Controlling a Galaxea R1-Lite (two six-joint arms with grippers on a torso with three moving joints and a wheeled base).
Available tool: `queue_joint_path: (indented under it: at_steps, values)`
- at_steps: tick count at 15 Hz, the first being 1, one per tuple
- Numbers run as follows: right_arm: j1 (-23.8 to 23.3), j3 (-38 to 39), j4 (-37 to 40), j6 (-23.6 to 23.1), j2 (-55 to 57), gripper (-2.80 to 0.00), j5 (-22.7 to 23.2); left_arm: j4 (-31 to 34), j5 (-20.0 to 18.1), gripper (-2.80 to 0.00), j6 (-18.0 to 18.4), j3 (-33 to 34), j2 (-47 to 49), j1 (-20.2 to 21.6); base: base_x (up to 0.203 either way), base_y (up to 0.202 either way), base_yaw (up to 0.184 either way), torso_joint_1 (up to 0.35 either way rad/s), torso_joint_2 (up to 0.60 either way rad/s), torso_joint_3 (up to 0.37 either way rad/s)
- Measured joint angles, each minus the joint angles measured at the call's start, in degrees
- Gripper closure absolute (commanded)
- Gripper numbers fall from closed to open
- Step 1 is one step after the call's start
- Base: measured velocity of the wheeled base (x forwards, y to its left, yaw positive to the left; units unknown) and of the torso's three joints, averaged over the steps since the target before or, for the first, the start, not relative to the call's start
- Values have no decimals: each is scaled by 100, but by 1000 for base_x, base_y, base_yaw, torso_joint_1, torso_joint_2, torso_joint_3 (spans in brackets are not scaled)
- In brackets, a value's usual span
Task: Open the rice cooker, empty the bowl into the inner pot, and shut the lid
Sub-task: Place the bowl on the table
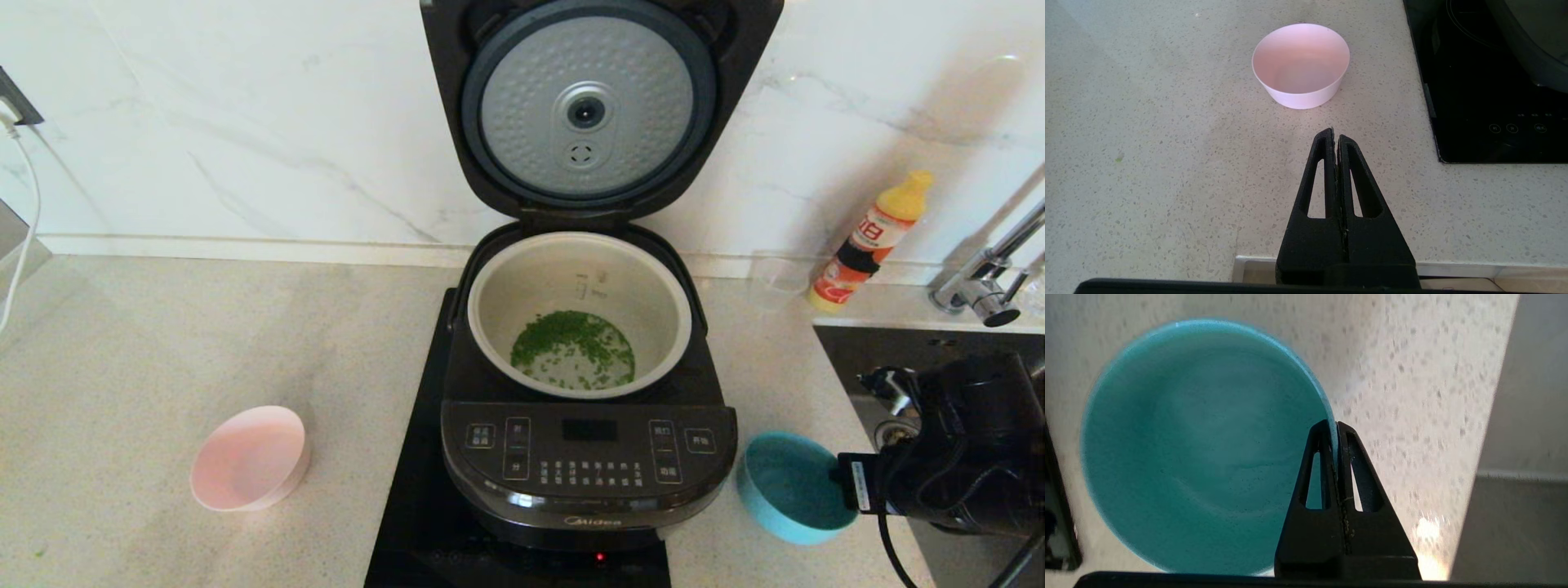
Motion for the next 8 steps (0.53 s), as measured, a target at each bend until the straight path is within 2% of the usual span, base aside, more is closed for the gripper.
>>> queue_joint_path:
  at_steps: [3,8]
  values:
    - [-2,90,-322,9,74,0,-13,2,1,0,-2,0,0,0,0,0,0,0,0,0]
    - [5,122,-293,-22,-352,0,-61,0,1,0,-2,0,0,0,0,0,0,0,0,0]
